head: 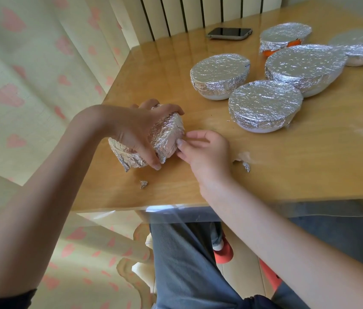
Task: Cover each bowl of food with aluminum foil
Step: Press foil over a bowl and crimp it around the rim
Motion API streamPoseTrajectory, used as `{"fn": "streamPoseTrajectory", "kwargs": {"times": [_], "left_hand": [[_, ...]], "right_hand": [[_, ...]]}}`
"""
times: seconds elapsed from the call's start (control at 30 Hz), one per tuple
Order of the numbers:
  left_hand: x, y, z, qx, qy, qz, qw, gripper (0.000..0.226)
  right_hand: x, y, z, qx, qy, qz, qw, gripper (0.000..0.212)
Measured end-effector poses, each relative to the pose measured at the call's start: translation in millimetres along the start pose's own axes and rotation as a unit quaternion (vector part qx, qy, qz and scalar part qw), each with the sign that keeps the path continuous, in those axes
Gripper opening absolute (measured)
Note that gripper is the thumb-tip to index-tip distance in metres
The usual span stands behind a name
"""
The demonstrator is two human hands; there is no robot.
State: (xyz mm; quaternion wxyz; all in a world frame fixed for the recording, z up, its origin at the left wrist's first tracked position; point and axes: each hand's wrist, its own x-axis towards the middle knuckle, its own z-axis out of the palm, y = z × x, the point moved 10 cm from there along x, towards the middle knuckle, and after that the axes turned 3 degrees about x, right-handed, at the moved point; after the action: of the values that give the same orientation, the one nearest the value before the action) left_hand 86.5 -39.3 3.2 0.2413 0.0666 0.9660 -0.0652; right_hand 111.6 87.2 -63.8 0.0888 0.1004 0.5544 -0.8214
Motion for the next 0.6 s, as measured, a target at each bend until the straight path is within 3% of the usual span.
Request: {"fn": "streamPoseTrajectory", "kwargs": {"times": [0.1,0.23,0.43,0.6], "left_hand": [[0,2,1,-0.004,0.001,-0.003,1.000,0.116],[-3,3,1,-0.002,0.001,0.001,1.000,0.111],[-1,-1,-1,-0.002,0.014,-0.022,1.000,0.112],[0,-2,-2,0.017,0.017,-0.030,0.999,0.111]], "right_hand": [[-11,-4,0,-0.141,-0.021,-0.059,0.988,0.043],[-46,10,37,-0.222,-0.172,-0.085,0.956,0.069],[-27,19,36,-0.274,-0.217,-0.053,0.935,0.073],[-9,-7,22,-0.189,-0.157,-0.081,0.966,0.055]]}}
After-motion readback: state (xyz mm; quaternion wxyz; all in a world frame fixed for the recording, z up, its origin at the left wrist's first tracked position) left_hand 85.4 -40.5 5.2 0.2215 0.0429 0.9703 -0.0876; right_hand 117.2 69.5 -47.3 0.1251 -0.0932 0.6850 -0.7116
